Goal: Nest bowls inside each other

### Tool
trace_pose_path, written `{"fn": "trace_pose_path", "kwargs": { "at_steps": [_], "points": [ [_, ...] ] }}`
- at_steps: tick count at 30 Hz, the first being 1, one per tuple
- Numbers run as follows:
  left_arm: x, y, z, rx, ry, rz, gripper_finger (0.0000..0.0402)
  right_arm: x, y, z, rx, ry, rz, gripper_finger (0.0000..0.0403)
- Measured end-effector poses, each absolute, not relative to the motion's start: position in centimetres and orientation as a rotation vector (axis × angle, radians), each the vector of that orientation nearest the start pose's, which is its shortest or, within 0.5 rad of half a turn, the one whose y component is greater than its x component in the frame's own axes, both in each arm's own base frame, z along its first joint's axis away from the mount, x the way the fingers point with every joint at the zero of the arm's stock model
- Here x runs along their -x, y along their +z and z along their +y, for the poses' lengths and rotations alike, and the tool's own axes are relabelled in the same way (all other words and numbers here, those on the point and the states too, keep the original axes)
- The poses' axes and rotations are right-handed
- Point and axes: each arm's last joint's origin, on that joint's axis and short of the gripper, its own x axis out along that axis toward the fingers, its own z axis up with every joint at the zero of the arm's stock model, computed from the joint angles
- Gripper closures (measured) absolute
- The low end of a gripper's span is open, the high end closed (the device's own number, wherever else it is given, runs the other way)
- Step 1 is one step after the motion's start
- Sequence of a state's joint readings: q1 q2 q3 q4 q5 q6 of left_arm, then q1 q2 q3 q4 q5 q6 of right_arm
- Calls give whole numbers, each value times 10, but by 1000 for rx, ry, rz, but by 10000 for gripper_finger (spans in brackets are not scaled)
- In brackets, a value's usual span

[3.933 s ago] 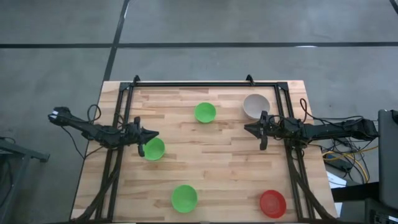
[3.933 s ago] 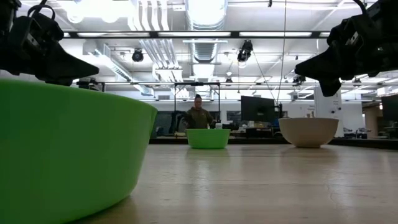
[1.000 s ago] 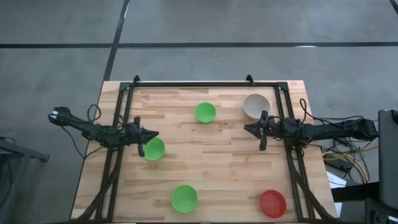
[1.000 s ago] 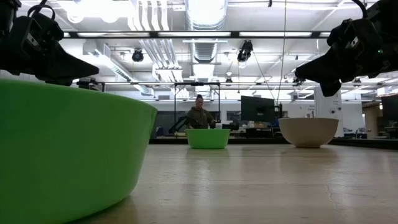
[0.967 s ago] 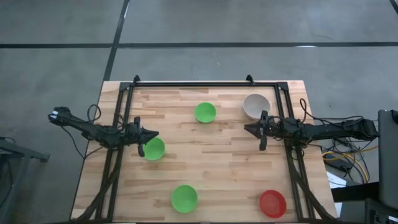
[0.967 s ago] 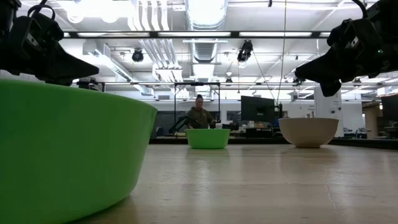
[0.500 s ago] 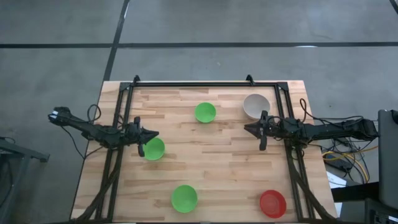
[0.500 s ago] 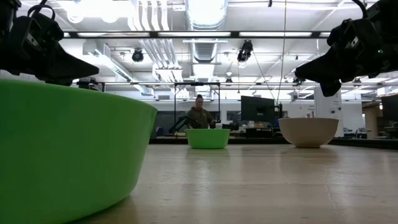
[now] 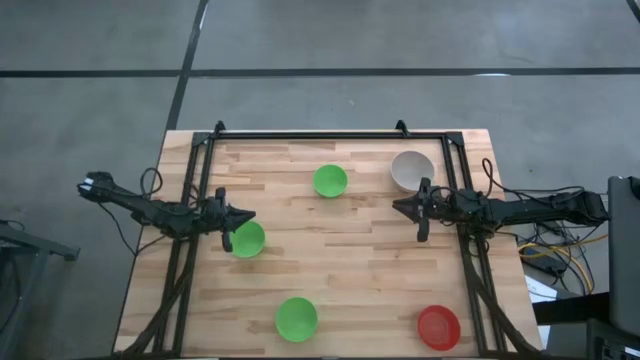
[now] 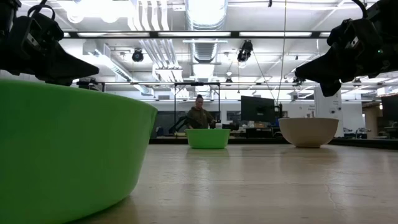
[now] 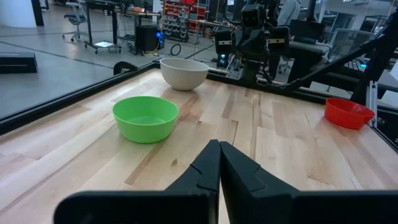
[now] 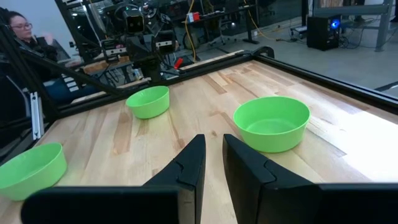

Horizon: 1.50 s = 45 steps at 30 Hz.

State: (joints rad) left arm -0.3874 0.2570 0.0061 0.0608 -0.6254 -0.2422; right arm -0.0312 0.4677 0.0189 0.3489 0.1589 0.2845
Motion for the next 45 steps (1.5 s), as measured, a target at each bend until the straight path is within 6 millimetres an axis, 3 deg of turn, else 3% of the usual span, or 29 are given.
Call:
{"fn": "trace_pose_path", "kwargs": {
  "at_steps": [45],
  "points": [
    [-105,152,-25,88,252,129,392,-127,161,-9,-280,-203,73,349]
  ]
}}
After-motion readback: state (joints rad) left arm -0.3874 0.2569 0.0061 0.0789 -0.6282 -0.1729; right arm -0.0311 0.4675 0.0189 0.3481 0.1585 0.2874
